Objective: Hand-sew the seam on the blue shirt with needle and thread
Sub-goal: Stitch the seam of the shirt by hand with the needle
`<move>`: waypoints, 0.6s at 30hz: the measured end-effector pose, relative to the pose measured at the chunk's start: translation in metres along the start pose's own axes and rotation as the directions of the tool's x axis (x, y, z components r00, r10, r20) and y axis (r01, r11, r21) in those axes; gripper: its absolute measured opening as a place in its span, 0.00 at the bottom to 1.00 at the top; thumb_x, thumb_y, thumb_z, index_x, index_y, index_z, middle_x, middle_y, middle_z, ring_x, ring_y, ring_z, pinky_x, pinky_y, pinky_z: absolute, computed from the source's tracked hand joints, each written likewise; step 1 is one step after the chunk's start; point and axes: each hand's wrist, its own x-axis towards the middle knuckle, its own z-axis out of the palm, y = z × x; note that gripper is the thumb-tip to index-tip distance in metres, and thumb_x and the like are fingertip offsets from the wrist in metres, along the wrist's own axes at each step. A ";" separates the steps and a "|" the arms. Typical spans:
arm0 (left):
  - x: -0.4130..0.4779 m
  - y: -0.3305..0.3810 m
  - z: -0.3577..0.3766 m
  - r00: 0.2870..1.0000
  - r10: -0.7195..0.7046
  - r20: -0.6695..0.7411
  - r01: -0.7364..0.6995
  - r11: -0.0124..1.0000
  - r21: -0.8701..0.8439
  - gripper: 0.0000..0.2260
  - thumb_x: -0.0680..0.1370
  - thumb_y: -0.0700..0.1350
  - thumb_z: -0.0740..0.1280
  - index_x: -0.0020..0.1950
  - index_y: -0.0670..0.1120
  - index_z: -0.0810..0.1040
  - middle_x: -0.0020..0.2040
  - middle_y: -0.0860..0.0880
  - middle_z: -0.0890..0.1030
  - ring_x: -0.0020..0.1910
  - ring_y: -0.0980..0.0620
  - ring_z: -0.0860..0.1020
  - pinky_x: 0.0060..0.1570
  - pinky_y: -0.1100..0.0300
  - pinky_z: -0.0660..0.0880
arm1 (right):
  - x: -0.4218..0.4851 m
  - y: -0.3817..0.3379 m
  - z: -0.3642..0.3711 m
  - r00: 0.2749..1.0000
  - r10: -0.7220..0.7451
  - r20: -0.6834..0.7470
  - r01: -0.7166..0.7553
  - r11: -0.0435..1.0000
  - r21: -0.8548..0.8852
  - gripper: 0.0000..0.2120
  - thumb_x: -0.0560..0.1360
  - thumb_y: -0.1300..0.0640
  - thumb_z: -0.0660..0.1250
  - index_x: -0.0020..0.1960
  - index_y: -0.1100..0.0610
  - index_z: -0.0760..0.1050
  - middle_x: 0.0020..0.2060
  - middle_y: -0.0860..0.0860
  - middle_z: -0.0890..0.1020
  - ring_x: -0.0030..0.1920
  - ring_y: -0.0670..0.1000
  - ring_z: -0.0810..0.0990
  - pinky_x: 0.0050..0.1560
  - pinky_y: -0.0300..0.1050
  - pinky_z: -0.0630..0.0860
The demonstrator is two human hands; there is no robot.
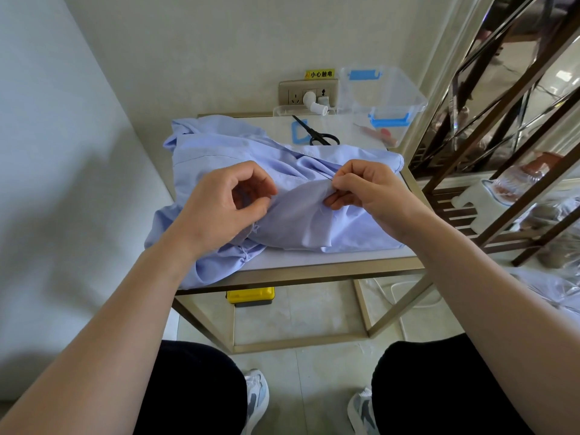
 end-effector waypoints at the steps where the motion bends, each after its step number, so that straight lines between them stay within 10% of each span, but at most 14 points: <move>1: 0.000 0.000 -0.001 1.000 -0.004 0.016 0.005 1.000 -0.012 0.06 0.75 0.35 0.71 0.47 0.46 0.80 0.40 0.50 0.81 0.38 0.53 0.78 0.40 0.64 0.75 | 0.000 0.000 0.000 1.000 -0.001 0.000 0.001 1.000 0.000 0.10 0.78 0.68 0.61 0.39 0.60 0.75 0.38 0.61 0.80 0.40 0.54 0.81 0.49 0.44 0.79; 18: 0.006 -0.002 -0.002 1.000 0.007 -0.004 -0.007 1.000 -0.003 0.13 0.80 0.36 0.65 0.46 0.53 0.84 0.42 0.47 0.81 0.37 0.50 0.76 0.38 0.60 0.72 | -0.002 0.001 -0.003 1.000 -0.017 0.008 0.017 0.999 0.034 0.11 0.78 0.68 0.61 0.40 0.60 0.76 0.34 0.52 0.82 0.39 0.53 0.82 0.46 0.42 0.79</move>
